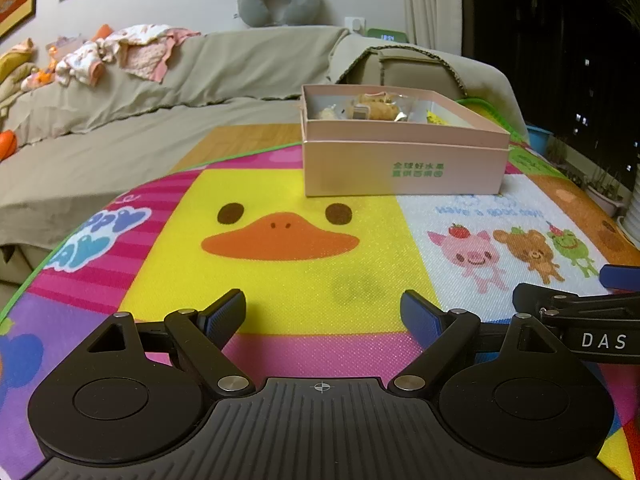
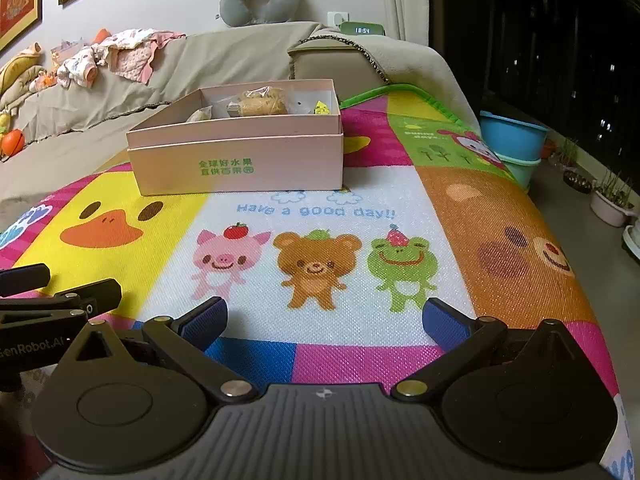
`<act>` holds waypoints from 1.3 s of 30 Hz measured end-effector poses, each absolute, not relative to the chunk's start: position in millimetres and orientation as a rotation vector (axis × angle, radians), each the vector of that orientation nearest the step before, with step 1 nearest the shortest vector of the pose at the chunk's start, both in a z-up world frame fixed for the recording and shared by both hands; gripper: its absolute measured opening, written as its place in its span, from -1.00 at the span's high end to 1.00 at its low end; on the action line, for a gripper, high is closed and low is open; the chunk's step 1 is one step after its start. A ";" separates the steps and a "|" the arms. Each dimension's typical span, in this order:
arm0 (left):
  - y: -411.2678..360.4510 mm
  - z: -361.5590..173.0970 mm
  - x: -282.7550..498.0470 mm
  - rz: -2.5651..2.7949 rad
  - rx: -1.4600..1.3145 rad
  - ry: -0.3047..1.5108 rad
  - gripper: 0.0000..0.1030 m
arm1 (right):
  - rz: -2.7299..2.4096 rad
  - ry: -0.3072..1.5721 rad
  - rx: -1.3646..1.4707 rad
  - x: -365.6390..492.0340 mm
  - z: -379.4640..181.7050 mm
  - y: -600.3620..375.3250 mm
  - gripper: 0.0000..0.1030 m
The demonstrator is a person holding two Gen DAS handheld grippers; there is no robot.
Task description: Organize objects
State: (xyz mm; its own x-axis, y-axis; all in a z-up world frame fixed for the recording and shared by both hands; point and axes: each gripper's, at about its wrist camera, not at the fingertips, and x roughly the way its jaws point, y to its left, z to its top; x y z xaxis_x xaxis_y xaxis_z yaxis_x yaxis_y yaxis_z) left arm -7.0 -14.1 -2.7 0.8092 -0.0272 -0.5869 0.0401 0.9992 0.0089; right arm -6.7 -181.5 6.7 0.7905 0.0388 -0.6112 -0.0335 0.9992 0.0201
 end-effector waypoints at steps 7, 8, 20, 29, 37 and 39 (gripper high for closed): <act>-14.3 -2.7 -7.0 -0.035 0.026 0.627 -0.74 | 0.042 0.660 -0.005 -5.2 6.9 -179.5 -1.00; -14.2 -2.7 -7.0 -0.036 0.026 0.626 -0.74 | 0.046 0.661 -0.003 -4.0 7.0 -179.7 -1.00; -15.8 -2.1 -5.9 -0.038 0.021 0.630 -0.77 | 0.056 0.661 0.001 2.1 7.1 -179.4 -1.00; -16.0 -2.0 -3.0 -0.017 0.011 0.631 -0.78 | 0.055 0.660 0.003 1.2 6.6 -178.6 -1.00; -15.8 -2.4 -2.0 -0.020 0.006 0.631 -0.77 | 0.055 0.660 0.003 1.7 6.6 -178.9 -1.00; -15.4 -2.4 -2.0 -0.024 0.001 0.631 -0.77 | 0.055 0.660 0.003 1.3 6.6 -178.8 -1.00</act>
